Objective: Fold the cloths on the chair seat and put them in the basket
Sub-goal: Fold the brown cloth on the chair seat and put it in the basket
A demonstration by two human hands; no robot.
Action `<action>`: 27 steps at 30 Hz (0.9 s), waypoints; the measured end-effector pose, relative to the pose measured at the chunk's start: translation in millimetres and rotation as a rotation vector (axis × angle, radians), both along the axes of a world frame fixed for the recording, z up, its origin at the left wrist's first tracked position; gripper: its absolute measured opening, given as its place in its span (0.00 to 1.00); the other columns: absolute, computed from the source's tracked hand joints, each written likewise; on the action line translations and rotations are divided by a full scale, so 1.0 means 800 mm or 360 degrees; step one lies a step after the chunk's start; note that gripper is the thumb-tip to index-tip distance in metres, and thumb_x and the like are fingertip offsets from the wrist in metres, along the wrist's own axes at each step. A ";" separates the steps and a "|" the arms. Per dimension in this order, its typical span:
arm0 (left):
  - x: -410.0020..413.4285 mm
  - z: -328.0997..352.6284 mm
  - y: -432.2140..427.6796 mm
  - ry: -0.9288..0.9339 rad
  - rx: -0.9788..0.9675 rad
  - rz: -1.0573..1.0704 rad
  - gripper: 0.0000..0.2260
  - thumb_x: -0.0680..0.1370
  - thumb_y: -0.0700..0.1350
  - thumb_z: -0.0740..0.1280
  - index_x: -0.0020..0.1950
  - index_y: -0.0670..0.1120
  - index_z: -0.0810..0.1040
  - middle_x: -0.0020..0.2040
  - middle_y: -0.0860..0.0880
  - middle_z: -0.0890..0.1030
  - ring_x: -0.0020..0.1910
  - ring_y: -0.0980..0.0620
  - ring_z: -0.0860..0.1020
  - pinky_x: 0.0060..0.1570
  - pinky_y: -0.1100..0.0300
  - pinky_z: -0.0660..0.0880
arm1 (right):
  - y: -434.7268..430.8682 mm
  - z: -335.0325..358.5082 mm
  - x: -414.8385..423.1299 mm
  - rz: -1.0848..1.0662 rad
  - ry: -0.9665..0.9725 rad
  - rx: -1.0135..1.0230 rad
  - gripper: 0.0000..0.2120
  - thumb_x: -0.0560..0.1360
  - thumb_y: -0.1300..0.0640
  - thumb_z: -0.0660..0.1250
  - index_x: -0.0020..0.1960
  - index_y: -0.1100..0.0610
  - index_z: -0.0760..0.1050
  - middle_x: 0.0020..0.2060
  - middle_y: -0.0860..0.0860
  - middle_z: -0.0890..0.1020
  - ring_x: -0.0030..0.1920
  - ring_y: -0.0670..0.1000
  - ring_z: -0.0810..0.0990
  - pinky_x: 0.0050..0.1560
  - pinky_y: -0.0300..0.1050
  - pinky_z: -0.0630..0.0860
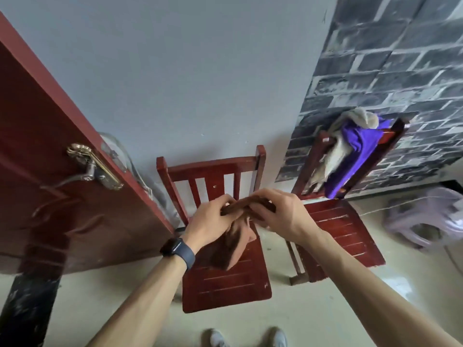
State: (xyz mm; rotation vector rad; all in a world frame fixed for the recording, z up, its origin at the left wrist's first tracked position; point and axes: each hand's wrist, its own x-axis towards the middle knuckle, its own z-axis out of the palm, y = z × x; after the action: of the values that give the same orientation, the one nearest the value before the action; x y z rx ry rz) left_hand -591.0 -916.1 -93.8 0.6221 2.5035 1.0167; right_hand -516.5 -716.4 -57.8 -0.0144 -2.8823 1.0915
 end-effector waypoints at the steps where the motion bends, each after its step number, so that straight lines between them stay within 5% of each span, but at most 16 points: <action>1: 0.002 0.015 0.000 0.0026 0.0043 0.0011 0.08 0.78 0.61 0.64 0.51 0.59 0.76 0.35 0.56 0.83 0.35 0.56 0.81 0.39 0.51 0.81 | 0.006 0.009 0.005 -0.0002 -0.0053 0.0003 0.11 0.75 0.44 0.70 0.56 0.45 0.79 0.44 0.43 0.83 0.42 0.44 0.81 0.43 0.42 0.78; 7: 0.007 0.079 -0.023 0.0298 -0.0043 0.0053 0.07 0.77 0.56 0.69 0.53 0.58 0.82 0.45 0.61 0.83 0.45 0.60 0.80 0.46 0.63 0.77 | 0.045 0.020 0.035 -0.0125 -0.0042 0.0384 0.05 0.76 0.48 0.71 0.47 0.49 0.83 0.39 0.43 0.79 0.42 0.49 0.76 0.45 0.47 0.75; 13: 0.012 0.083 -0.068 0.0311 -0.0740 0.0083 0.11 0.78 0.59 0.66 0.48 0.53 0.81 0.42 0.52 0.83 0.44 0.48 0.82 0.41 0.57 0.77 | 0.073 0.049 0.047 -0.0402 0.0053 0.0358 0.08 0.77 0.40 0.66 0.48 0.44 0.78 0.43 0.43 0.80 0.44 0.49 0.77 0.42 0.47 0.73; 15: 0.015 0.084 -0.072 0.0079 -0.0480 0.0199 0.08 0.78 0.56 0.68 0.48 0.52 0.82 0.43 0.53 0.84 0.47 0.49 0.83 0.43 0.58 0.76 | 0.069 0.050 0.048 -0.0448 0.0002 0.0262 0.10 0.77 0.39 0.64 0.47 0.45 0.76 0.40 0.43 0.81 0.42 0.48 0.79 0.42 0.47 0.75; 18: 0.022 0.103 -0.050 -0.0200 0.0132 0.0360 0.05 0.76 0.42 0.71 0.51 0.50 0.84 0.48 0.52 0.85 0.54 0.51 0.82 0.56 0.54 0.77 | 0.051 0.055 0.047 -0.0423 -0.0112 -0.0316 0.06 0.78 0.46 0.68 0.45 0.46 0.77 0.38 0.45 0.84 0.38 0.46 0.84 0.41 0.41 0.75; 20: 0.029 0.120 -0.027 -0.0250 0.0283 0.0351 0.09 0.75 0.40 0.70 0.51 0.51 0.84 0.50 0.53 0.85 0.55 0.54 0.81 0.60 0.51 0.78 | 0.033 0.065 0.047 -0.0250 -0.0177 -0.0631 0.04 0.77 0.52 0.71 0.51 0.45 0.78 0.41 0.47 0.86 0.39 0.46 0.85 0.41 0.39 0.77; 21: 0.033 0.128 -0.015 -0.0270 0.0316 0.0322 0.09 0.75 0.40 0.70 0.51 0.51 0.85 0.50 0.53 0.85 0.54 0.54 0.82 0.59 0.50 0.78 | 0.025 0.069 0.046 -0.0128 -0.0222 -0.0708 0.11 0.76 0.53 0.72 0.57 0.45 0.77 0.43 0.48 0.87 0.41 0.46 0.85 0.43 0.40 0.79; 24: 0.046 0.158 0.018 -0.0311 0.0399 0.0206 0.09 0.76 0.40 0.69 0.53 0.50 0.85 0.48 0.53 0.86 0.51 0.55 0.83 0.58 0.52 0.79 | 0.002 0.081 0.038 0.0051 -0.0266 -0.0486 0.23 0.72 0.47 0.75 0.65 0.42 0.76 0.45 0.44 0.86 0.46 0.43 0.84 0.48 0.39 0.80; 27: 0.050 0.174 0.018 -0.0454 0.0806 0.0256 0.13 0.77 0.38 0.68 0.58 0.50 0.82 0.51 0.47 0.85 0.53 0.48 0.83 0.55 0.52 0.79 | 0.001 0.104 0.026 -0.0069 -0.0098 -0.0393 0.07 0.72 0.48 0.75 0.49 0.47 0.84 0.39 0.43 0.86 0.40 0.41 0.83 0.45 0.40 0.78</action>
State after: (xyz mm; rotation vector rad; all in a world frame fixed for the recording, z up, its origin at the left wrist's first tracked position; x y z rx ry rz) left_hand -551.3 -901.6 45.3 0.3755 2.0768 1.6929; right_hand -496.0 -715.6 25.3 -0.1233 -2.7642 1.4546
